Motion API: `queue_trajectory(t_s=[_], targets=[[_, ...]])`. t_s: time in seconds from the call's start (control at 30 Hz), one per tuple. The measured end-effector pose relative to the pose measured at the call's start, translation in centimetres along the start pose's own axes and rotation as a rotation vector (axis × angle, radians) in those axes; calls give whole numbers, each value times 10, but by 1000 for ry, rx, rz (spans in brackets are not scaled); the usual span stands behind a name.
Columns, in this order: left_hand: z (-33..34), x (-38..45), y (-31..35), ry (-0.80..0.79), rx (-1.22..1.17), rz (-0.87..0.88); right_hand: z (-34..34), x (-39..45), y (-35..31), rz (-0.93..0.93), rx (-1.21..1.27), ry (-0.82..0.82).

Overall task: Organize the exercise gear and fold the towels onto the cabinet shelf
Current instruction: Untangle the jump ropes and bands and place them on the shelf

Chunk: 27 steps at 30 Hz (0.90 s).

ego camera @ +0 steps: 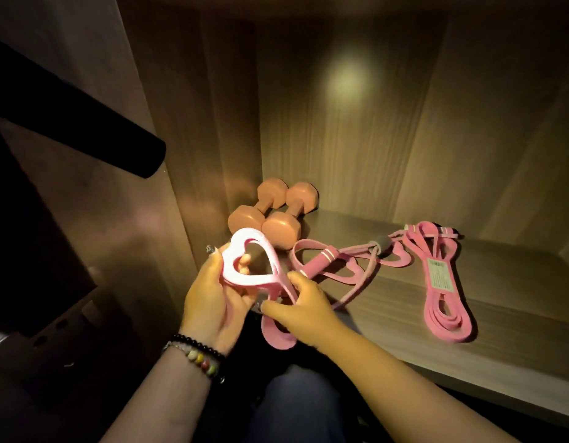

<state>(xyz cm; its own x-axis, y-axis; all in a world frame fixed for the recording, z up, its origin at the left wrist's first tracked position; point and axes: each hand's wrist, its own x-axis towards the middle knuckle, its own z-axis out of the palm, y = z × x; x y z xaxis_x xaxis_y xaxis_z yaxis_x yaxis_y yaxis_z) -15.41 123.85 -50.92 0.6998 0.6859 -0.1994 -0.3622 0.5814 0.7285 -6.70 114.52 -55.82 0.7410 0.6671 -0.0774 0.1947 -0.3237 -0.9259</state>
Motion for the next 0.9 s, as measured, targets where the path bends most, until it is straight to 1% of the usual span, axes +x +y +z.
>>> queue_trajectory(t_s=[0.07,0.1,0.17,0.27,0.37,0.47,0.57,0.67,0.77,0.83,0.9], targets=[[4,13,5,34,-23,-2,9,16,-6,31,116,34],[7,18,6,39,-28,-2,11,24,-10,35,136,40],[8,31,6,59,-13,37,11,34,-18,24,71,0],[4,51,2,127,82,119,5,46,-25,-31,-189,-20],[1,63,-9,218,119,79,-3,51,-33,-51,-449,-9],[-10,72,-26,336,202,88,-15,53,-38,-30,-700,-82],[-21,80,-42,430,302,144,-23,54,-38,-11,-826,-128],[-23,90,-48,506,407,232,-24,53,-27,-70,-802,-130],[-18,97,-49,591,453,287,-24,47,-7,-222,-738,-104],[-14,99,-50,644,442,318,-27,43,9,-329,-609,-36],[-9,99,-50,676,419,330,-34,40,24,-398,-446,63]])
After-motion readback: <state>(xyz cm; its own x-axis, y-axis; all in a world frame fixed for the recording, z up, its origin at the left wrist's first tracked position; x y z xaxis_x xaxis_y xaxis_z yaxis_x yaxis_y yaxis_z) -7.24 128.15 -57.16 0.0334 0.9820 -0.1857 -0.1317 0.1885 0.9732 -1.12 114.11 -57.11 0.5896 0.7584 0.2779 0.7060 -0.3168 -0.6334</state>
